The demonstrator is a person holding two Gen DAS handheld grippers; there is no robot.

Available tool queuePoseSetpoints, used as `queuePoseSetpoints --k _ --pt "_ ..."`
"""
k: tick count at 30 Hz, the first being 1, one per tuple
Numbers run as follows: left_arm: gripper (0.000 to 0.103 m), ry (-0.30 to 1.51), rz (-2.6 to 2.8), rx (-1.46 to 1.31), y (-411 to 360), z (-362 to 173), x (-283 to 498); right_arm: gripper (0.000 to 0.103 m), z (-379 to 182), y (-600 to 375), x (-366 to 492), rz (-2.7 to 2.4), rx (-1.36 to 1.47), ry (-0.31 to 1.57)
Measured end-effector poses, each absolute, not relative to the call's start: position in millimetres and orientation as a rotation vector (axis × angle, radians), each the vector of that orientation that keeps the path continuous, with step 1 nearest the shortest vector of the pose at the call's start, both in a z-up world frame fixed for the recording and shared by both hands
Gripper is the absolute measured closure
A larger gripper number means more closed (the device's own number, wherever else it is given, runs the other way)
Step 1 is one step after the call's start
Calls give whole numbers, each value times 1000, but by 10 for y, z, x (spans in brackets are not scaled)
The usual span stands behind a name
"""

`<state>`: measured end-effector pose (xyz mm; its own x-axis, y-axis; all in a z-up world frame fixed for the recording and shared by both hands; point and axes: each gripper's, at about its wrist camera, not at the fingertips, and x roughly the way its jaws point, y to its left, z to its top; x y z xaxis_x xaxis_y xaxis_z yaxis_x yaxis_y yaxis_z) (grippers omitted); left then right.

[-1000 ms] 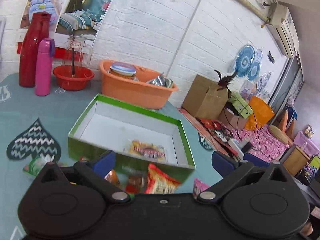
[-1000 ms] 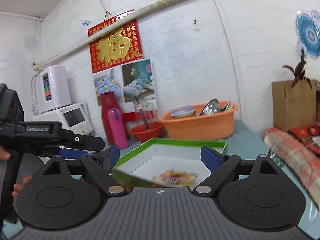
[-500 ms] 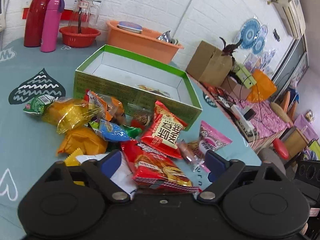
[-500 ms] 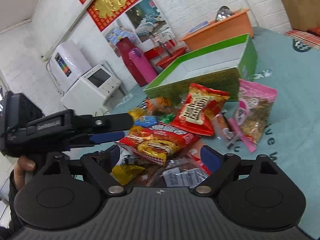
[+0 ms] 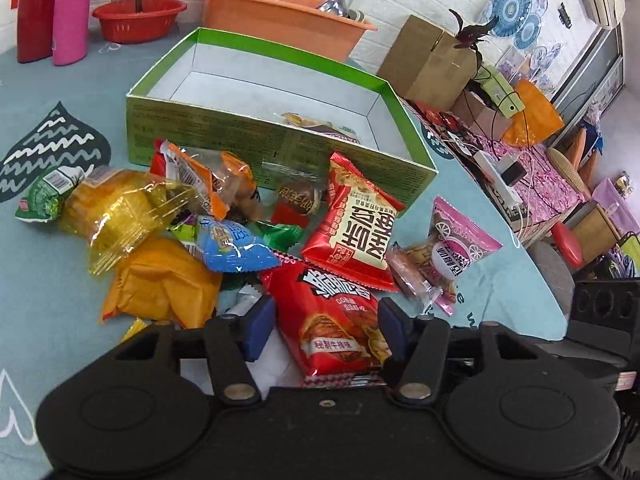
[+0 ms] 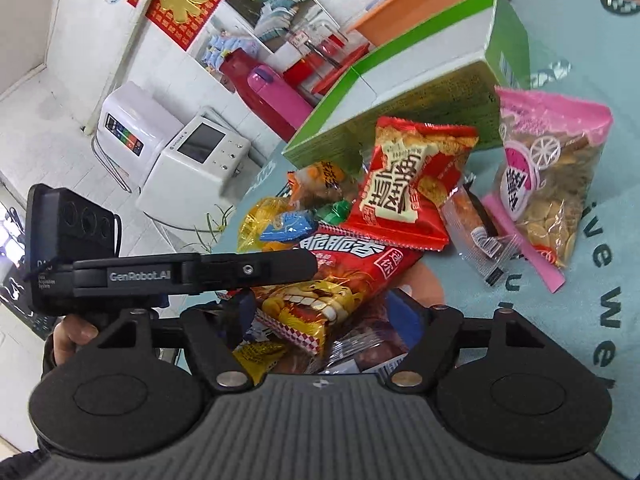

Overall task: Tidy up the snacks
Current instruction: 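Lift the red bag into the green box and open both grippers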

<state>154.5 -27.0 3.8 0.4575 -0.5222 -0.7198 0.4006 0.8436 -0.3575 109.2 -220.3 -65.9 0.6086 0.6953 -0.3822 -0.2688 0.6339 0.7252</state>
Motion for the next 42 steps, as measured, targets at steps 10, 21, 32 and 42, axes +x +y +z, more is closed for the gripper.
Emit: queuePoseSetpoints --k 10,21,32,42 --pt "43 874 -557 -152 -267 134 1335 24 -503 -2147 943 625 633 677" --pt "43 646 -596 -165 -245 789 1164 27 141 -2162 864 665 477 449" --pt "44 572 -599 -247 -268 839 2118 28 299 -2089 1728 558 327 354" --pt "43 690 -575 -332 -126 467 2993 28 15 -2057 2511 512 371 446"
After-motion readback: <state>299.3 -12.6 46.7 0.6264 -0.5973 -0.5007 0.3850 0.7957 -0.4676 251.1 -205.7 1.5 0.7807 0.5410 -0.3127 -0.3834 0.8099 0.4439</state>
